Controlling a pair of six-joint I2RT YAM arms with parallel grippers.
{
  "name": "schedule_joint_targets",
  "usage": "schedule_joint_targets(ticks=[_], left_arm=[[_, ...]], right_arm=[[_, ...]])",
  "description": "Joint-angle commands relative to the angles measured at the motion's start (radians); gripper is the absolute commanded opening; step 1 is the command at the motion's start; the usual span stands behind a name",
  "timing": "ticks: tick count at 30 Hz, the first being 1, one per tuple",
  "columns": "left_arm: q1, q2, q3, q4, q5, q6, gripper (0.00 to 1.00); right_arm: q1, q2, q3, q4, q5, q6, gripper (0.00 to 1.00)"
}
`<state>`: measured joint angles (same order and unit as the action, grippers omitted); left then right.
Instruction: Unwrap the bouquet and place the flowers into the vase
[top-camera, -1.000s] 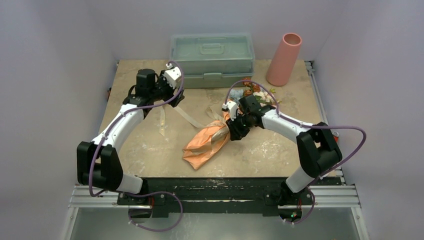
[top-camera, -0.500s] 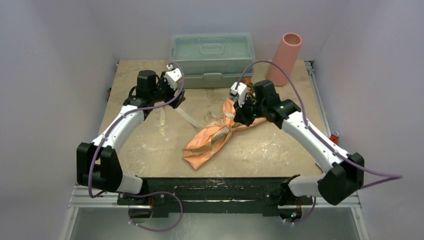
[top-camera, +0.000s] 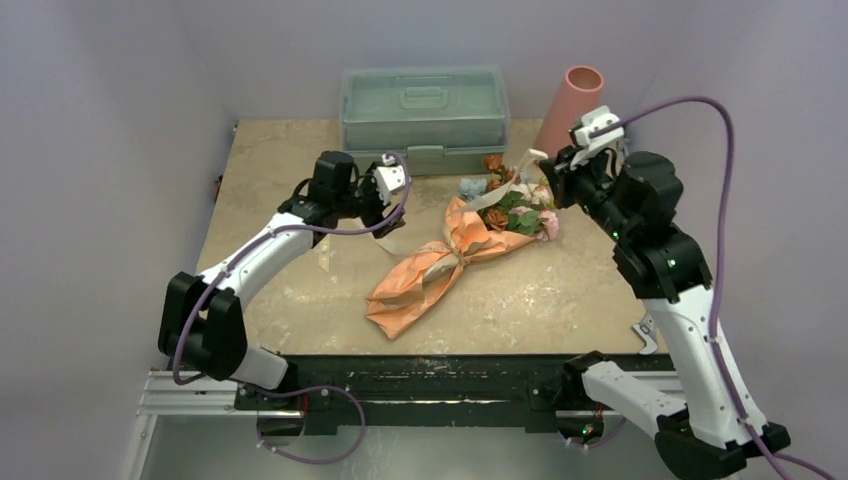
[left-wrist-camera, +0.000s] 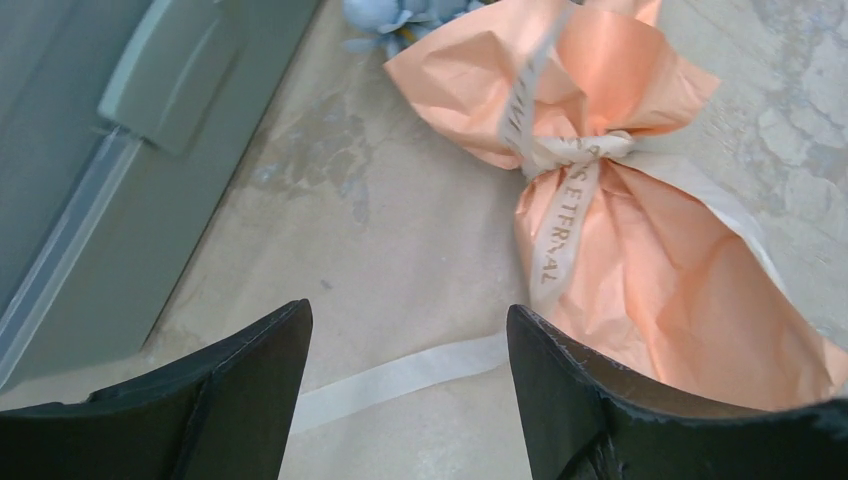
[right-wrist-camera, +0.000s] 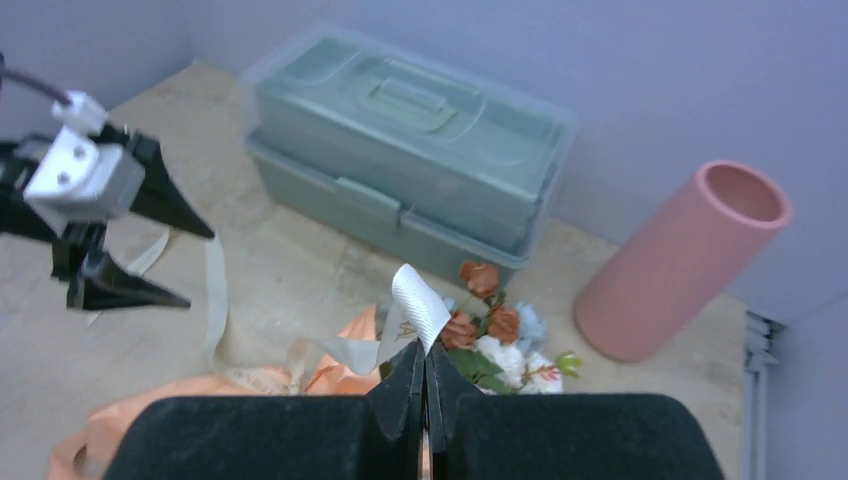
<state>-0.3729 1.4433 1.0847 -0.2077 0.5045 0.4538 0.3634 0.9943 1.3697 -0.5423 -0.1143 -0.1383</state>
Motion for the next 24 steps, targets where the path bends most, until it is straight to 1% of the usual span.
schedule_joint_targets(ticks=[1,3,5,7,9,12,14,16,20,24], left_arm=[[-0.074,0.051,0.04,-0.006,0.067,0.07,0.71],[-0.109,0.076,0.04,-0.003,0.069,0.097,0.7],[-0.137,0.108,0.041,-0.002,0.068,0.118,0.68],[-0.156,0.139,0.04,0.002,0.068,0.135,0.66],[-0.168,0.168,0.039,0.005,0.064,0.153,0.63],[-0.176,0.209,0.04,0.02,0.059,0.171,0.56],[-0.179,0.235,0.049,0.022,0.061,0.179,0.49],[-0.182,0.26,0.059,0.011,0.067,0.198,0.44],[-0.187,0.285,0.067,-0.003,0.076,0.241,0.4],[-0.191,0.277,0.074,-0.001,0.107,0.291,0.35]], right_arm=[[-0.004,-0.082,0.067,0.03,0.227,0.059,0.0],[-0.037,-0.107,0.073,-0.006,0.264,0.046,0.0],[-0.045,-0.129,0.066,-0.043,0.339,0.026,0.0],[-0.052,-0.159,0.064,-0.082,0.38,-0.004,0.0],[-0.061,-0.192,0.06,-0.11,0.436,-0.033,0.0],[-0.085,-0.228,0.068,-0.135,0.509,-0.082,0.0],[-0.108,-0.244,0.078,-0.163,0.524,-0.1,0.0],[-0.124,-0.26,0.067,-0.212,0.52,-0.121,0.0],[-0.13,-0.31,-0.03,-0.293,0.525,-0.136,0.0],[-0.131,-0.323,-0.127,-0.348,0.473,-0.115,0.0]])
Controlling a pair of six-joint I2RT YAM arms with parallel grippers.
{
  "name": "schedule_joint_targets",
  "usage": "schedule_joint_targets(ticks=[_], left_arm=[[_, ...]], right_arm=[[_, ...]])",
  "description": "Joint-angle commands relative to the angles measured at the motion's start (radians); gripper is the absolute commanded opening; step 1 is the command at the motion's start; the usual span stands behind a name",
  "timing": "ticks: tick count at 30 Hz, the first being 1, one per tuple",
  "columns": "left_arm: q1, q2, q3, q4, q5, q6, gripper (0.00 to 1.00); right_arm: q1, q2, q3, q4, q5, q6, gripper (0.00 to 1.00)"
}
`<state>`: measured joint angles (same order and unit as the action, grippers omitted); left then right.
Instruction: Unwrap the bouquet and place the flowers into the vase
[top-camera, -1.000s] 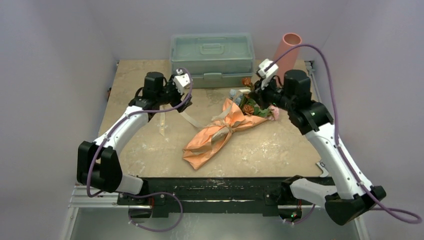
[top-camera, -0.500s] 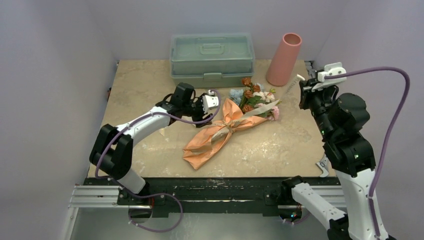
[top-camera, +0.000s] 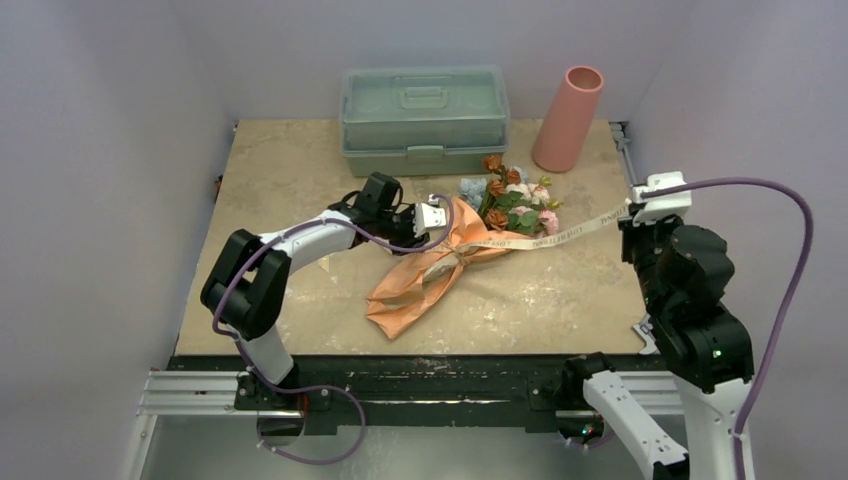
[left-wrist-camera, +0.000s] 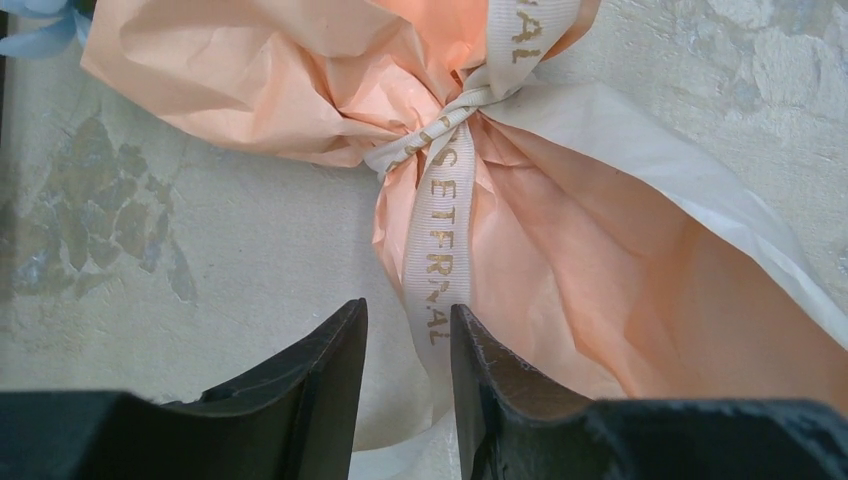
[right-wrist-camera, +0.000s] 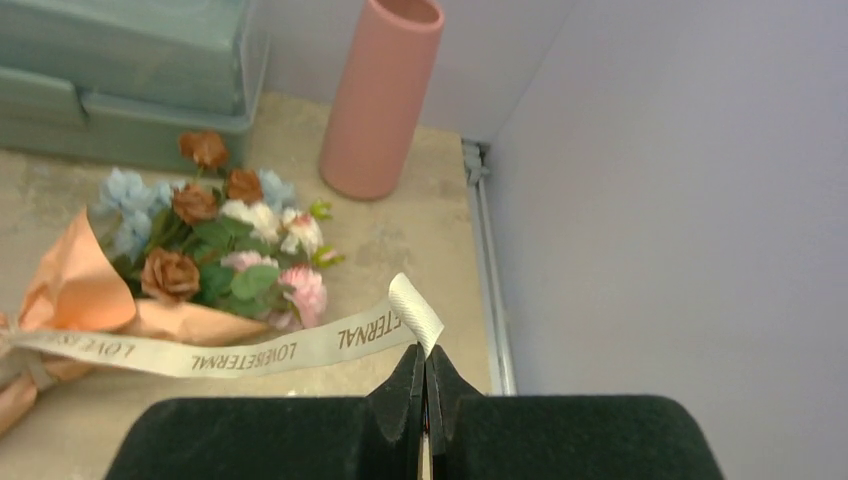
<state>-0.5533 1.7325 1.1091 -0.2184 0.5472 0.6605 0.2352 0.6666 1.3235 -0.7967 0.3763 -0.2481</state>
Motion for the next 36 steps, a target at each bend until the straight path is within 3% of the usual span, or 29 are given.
schedule_joint_targets(ticks=[1,7,8,10,11,13,21,28,36], left_arm=[[-0.012,-0.014,0.058,-0.002,0.075,0.108,0.34],[-0.026,-0.001,0.104,-0.087,0.108,0.232,0.28],[-0.028,0.002,0.112,-0.096,0.114,0.241,0.29],[-0.031,0.001,0.113,-0.08,0.127,0.241,0.3],[-0.031,0.0,0.111,-0.067,0.131,0.243,0.3],[-0.036,-0.001,0.107,-0.05,0.145,0.284,0.29],[-0.074,0.033,0.127,-0.019,0.157,0.427,0.26],[-0.084,0.086,0.169,-0.017,0.16,0.501,0.23],[-0.094,0.137,0.215,-0.089,0.172,0.6,0.22]], right_arm=[[-0.002,0.004,-0.115,-0.115,-0.015,0.004,0.0],[-0.002,-0.017,-0.424,-0.137,0.118,-0.075,0.02],[-0.003,-0.019,-0.453,-0.127,0.109,-0.09,0.15],[-0.003,0.035,-0.428,-0.159,0.002,-0.061,0.52],[-0.003,0.072,-0.396,-0.175,-0.062,-0.033,0.63],[-0.002,0.149,-0.326,-0.185,-0.215,-0.003,0.71],[-0.001,0.384,-0.162,-0.055,-0.549,-0.056,0.73],[-0.001,0.594,-0.106,0.03,-0.774,-0.103,0.6],[0.003,0.78,-0.036,0.129,-0.895,-0.083,0.53]])
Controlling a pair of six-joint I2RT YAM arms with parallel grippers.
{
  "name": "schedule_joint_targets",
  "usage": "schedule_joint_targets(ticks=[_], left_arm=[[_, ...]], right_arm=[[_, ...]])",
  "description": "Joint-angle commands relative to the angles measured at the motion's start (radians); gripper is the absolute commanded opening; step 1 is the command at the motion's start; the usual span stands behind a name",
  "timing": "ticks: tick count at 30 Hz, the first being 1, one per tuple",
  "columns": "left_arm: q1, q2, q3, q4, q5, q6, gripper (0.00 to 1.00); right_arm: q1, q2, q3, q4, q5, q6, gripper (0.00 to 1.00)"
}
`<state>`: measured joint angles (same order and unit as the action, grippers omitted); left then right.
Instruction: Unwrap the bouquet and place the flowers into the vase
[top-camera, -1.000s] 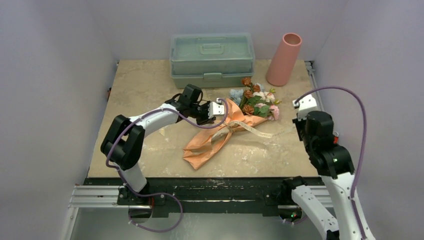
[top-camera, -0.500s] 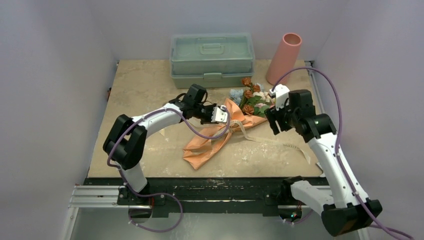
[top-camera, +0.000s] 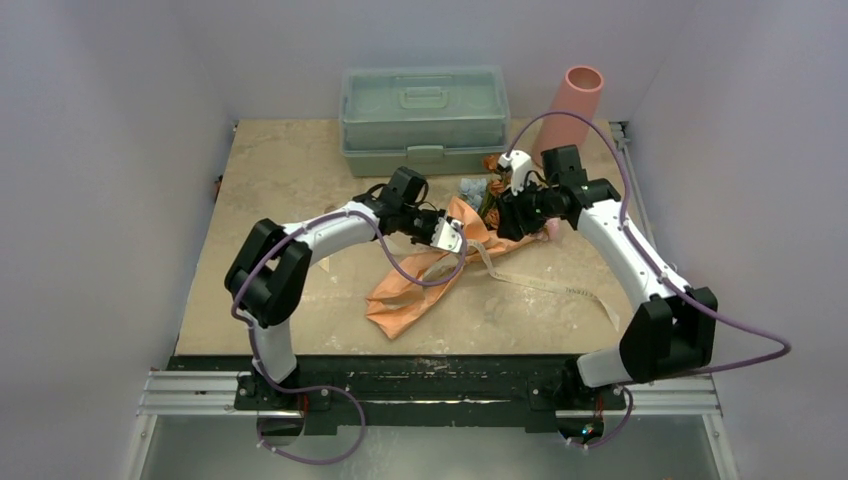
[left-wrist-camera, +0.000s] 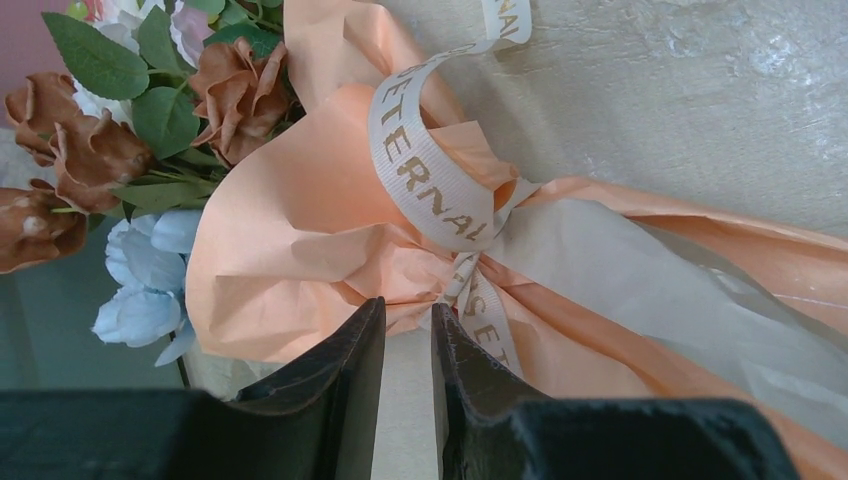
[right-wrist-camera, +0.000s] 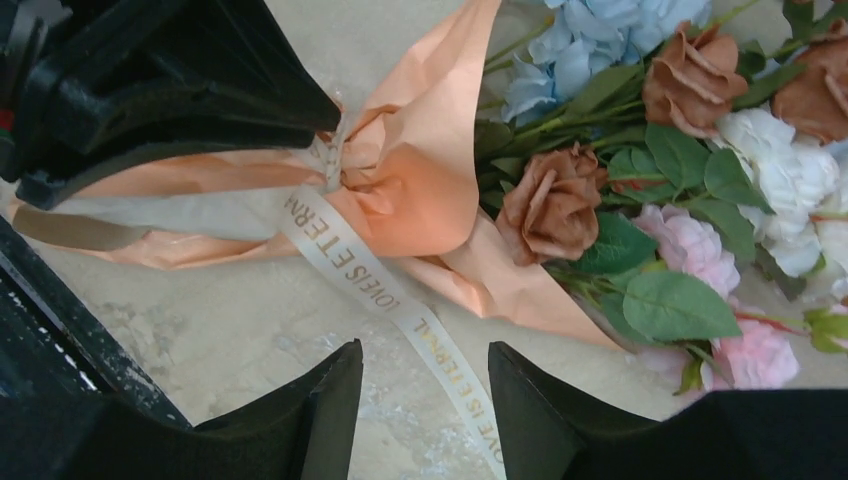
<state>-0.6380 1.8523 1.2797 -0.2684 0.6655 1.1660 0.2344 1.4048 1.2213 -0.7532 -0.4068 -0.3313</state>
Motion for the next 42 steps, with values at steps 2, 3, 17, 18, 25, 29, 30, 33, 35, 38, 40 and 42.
schedule_joint_targets(ticks=[2,3,17,18,25,29,30,33,35,38,40,42], left_arm=[[-0.015,0.024,0.043,-0.051,0.05,0.118,0.22],[-0.016,0.027,0.041,-0.052,0.049,0.122,0.22],[-0.025,0.09,0.048,-0.112,0.016,0.185,0.24],[-0.025,0.092,0.047,-0.112,0.014,0.185,0.24],[-0.026,0.106,0.054,-0.091,0.008,0.141,0.23],[-0.026,0.094,0.056,-0.067,-0.002,0.088,0.14],[-0.026,0.086,0.053,-0.055,-0.009,0.071,0.11],[-0.024,0.049,0.022,0.013,-0.026,-0.001,0.02],[-0.023,0.02,-0.006,0.073,-0.039,-0.059,0.0],[-0.011,-0.017,-0.052,0.155,-0.052,-0.145,0.0],[0.001,-0.044,-0.075,0.206,-0.063,-0.2,0.0],[0.018,-0.061,-0.094,0.246,-0.076,-0.24,0.0]], right_arm=[[0.009,0.079,0.074,0.094,-0.128,0.004,0.51],[0.013,0.095,0.072,0.105,-0.133,0.006,0.51],[0.064,0.287,0.015,0.273,-0.085,0.026,0.4],[0.065,0.299,0.015,0.28,-0.079,0.027,0.4],[0.075,0.373,-0.009,0.328,-0.013,0.009,0.38],[0.075,0.407,-0.028,0.351,0.031,-0.002,0.37],[0.076,0.414,-0.033,0.358,0.04,-0.004,0.37],[0.075,0.428,-0.049,0.376,0.064,-0.016,0.36],[0.075,0.436,-0.061,0.387,0.077,-0.026,0.36],[0.075,0.446,-0.076,0.399,0.088,-0.039,0.35],[0.075,0.45,-0.087,0.408,0.093,-0.045,0.35],[0.075,0.454,-0.096,0.411,0.099,-0.05,0.35]])
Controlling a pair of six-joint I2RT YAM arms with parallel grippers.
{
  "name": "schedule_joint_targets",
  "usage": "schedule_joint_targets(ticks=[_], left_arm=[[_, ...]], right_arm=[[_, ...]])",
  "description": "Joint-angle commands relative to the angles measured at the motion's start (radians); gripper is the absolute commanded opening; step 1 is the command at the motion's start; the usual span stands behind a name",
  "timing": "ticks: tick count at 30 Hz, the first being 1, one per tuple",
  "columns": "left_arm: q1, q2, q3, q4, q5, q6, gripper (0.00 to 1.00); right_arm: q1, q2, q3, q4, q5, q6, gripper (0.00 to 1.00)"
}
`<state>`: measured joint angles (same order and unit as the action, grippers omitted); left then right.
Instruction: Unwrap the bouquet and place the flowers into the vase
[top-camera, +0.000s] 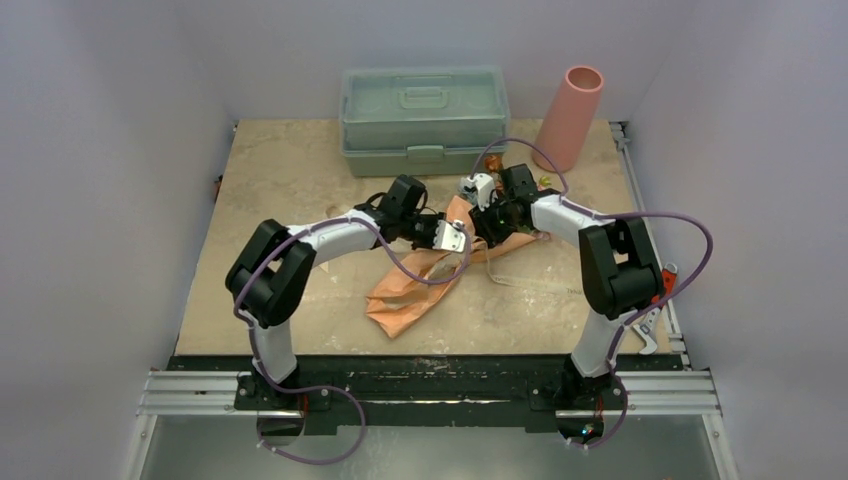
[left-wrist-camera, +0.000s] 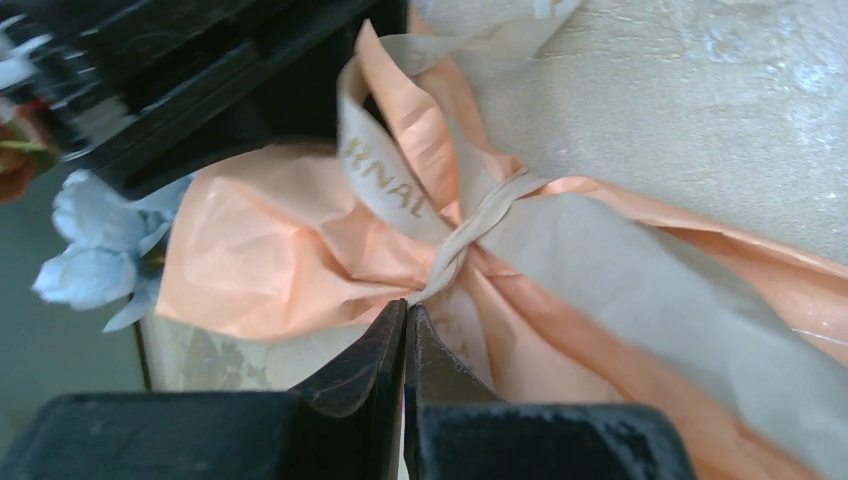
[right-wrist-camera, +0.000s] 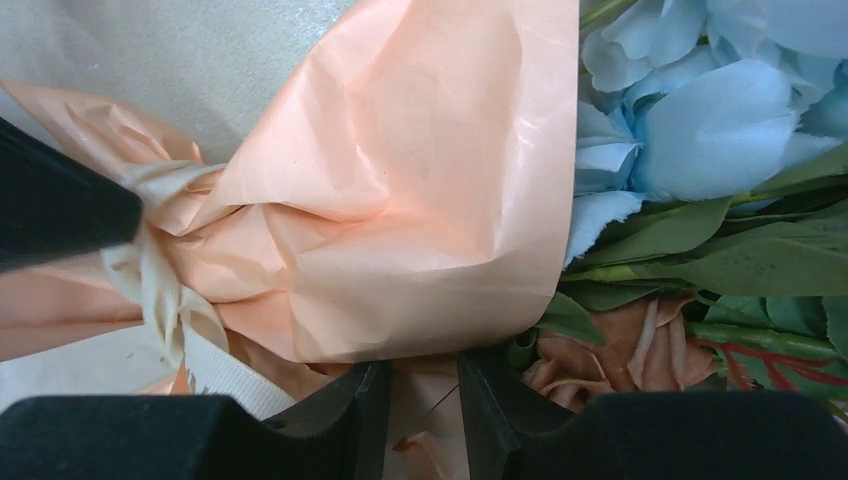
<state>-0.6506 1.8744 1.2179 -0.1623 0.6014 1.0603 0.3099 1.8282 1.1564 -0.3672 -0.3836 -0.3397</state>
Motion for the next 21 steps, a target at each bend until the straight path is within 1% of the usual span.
schedule_joint_targets(ticks=[1,5,13,16,21], left_arm=[[0.038,-0.091,-0.041,0.163,-0.018,-0.153,0.0],[0.069,-0.11,-0.063,0.22,-0.031,-0.228,0.0],[0.122,-0.1,-0.078,0.244,-0.033,-0.329,0.0],[0.127,-0.105,-0.083,0.248,-0.026,-0.33,0.0],[0.119,-0.121,-0.087,0.233,0.004,-0.289,0.0]], right_arm=[[0.0,0.032,-0.033,0.025,0.079,-0.042,0.35],[0.0,0.036,-0.035,0.029,0.09,-0.046,0.35],[0.0,0.043,-0.027,0.018,0.098,-0.057,0.35],[0.0,0.038,-0.019,0.007,0.099,-0.055,0.35],[0.0,0.007,0.0,-0.009,0.06,-0.044,0.38]])
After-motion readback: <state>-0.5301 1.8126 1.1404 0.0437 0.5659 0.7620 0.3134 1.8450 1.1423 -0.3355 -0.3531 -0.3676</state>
